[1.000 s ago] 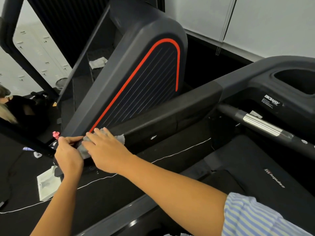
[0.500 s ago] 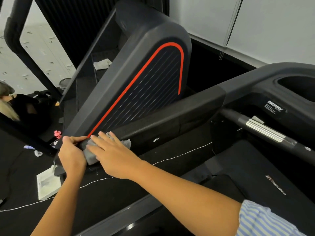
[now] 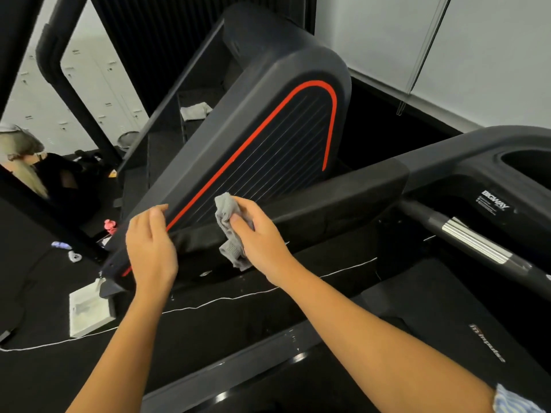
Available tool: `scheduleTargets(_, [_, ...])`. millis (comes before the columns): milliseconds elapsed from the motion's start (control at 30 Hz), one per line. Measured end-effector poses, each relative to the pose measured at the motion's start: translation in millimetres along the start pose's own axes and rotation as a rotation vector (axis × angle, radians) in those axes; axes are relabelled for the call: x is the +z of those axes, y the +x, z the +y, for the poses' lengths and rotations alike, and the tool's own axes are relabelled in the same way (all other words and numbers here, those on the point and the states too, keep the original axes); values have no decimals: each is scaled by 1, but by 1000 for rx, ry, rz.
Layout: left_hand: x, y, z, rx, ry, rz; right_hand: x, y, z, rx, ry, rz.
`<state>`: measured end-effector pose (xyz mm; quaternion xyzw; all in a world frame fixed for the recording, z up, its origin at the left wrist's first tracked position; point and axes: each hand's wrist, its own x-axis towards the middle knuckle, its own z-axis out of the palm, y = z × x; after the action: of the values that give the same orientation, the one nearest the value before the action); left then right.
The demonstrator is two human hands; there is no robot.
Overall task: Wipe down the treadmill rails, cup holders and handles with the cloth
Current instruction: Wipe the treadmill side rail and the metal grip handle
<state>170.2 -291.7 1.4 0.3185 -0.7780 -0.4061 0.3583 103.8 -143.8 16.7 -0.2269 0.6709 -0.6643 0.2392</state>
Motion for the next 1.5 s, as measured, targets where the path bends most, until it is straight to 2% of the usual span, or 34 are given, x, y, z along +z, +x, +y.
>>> scheduleTargets(100, [5,-17,21,153,-142,-155,6,2,-7,86,149,34])
scheduleTargets(200, [14,-36,30,213,-217,-414,11,0,-12,268,498,-77])
scheduleTargets(267, [17,-42,29,219,-202,-422,9,-2,-19,340,679,-194])
scheduleTargets(333, [16,-43,25,222,-198,-314,4,-5,-23,344,699,-300])
scheduleTargets(400, [9,-42,20,268,-95,-170,-1,-3,-24,303,512,-322])
scheduleTargets(500, [-4,-31,-5,260,111,-19,-16,3,-27,141,-41,-209])
scheduleTargets(633, [-15,-13,-42,330,372,-149,-51,19,-20,52,-458,-6])
scheduleTargets(767, [-19,1,-44,128,326,-111,-88,38,11,39,-1022,44])
scheduleTargets(833, [-15,2,-41,43,314,-58,-99,40,24,36,-1193,13])
scheduleTargets(900, [-8,-3,-36,41,329,-17,-101,39,28,8,-1247,4])
scheduleTargets(1033, [10,-19,-25,328,425,-38,-96,42,27,43,-1270,-16])
scheduleTargets(1233, [6,-26,-26,514,486,-140,-99,43,31,27,-1278,-27])
scheduleTargets(1500, [10,-10,-30,396,452,-31,-99,43,31,1,-1284,-12])
